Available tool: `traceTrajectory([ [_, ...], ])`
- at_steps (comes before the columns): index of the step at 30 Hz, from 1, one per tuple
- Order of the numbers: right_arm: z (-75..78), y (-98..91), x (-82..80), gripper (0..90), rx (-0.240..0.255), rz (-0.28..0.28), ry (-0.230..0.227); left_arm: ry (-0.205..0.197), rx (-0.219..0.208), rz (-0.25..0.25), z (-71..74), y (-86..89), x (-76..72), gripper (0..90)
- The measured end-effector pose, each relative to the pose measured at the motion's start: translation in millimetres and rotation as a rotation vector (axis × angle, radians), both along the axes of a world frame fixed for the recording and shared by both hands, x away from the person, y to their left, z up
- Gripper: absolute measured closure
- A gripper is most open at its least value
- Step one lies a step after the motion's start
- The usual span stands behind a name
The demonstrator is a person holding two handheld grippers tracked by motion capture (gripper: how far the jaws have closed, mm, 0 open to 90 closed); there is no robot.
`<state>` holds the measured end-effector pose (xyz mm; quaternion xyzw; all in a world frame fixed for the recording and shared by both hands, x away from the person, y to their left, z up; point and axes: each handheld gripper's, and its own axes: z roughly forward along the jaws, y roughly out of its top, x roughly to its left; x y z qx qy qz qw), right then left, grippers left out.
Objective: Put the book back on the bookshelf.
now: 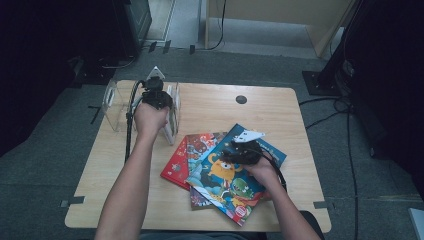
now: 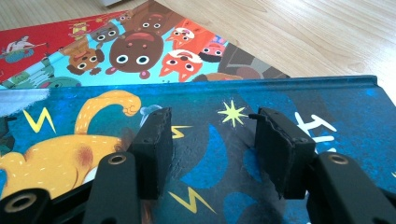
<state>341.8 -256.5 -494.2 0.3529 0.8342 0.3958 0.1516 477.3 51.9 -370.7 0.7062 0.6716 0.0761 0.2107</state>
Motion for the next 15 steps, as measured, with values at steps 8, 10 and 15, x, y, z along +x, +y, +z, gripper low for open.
traceTrajectory([
  [8,0.0,0.0,0.0,47.0,-0.001,0.0,0.0,-0.014,-0.02,-0.012,13.5,4.1,-4.8,73.2],
  [10,0.0,0.0,0.0,47.0,0.0,0.0,0.0,-0.021,-0.018,-0.017,17.3,5.1,-5.7,72.8],
  [15,0.0,0.1,-0.2,47.0,0.0,-0.002,0.002,-0.035,-0.009,-0.038,24.0,6.6,-8.8,71.7],
])
